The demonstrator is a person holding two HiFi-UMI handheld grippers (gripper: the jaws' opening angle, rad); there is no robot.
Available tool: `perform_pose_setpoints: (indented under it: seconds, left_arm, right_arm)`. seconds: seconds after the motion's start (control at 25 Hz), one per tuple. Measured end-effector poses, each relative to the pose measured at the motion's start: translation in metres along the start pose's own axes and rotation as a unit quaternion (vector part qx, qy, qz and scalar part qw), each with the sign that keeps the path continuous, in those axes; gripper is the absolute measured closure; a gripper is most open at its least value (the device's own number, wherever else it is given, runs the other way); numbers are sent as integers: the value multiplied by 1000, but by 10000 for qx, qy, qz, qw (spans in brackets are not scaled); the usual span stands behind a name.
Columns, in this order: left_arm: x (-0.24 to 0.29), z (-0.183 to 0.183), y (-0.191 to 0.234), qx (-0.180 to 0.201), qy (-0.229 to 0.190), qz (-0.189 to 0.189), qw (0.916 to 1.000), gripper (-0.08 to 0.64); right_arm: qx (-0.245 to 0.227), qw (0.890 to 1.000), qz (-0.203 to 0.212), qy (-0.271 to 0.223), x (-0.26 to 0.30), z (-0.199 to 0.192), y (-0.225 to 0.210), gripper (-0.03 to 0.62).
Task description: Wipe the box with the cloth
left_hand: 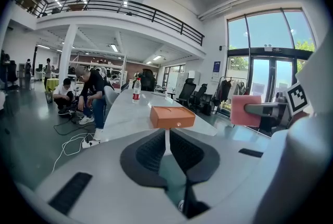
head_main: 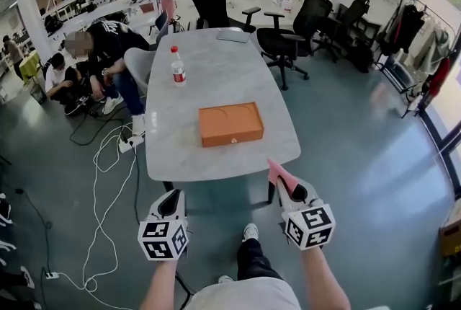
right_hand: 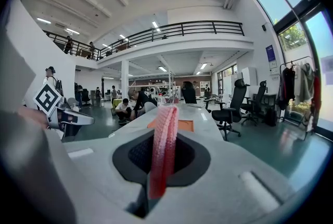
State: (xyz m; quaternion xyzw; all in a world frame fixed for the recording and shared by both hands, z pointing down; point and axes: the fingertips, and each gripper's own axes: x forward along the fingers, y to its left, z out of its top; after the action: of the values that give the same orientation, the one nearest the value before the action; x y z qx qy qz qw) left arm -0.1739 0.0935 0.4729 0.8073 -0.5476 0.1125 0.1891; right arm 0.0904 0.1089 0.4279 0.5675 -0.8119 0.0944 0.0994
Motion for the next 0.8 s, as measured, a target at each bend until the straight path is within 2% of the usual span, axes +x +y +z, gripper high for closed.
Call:
perform_pose_setpoints:
  seconds: [0.8]
  left_arm:
    - [153, 64, 8, -113, 159, 458, 9988, 530]
  right_arm:
    - [129, 9974, 703, 128, 157, 40, -95, 577]
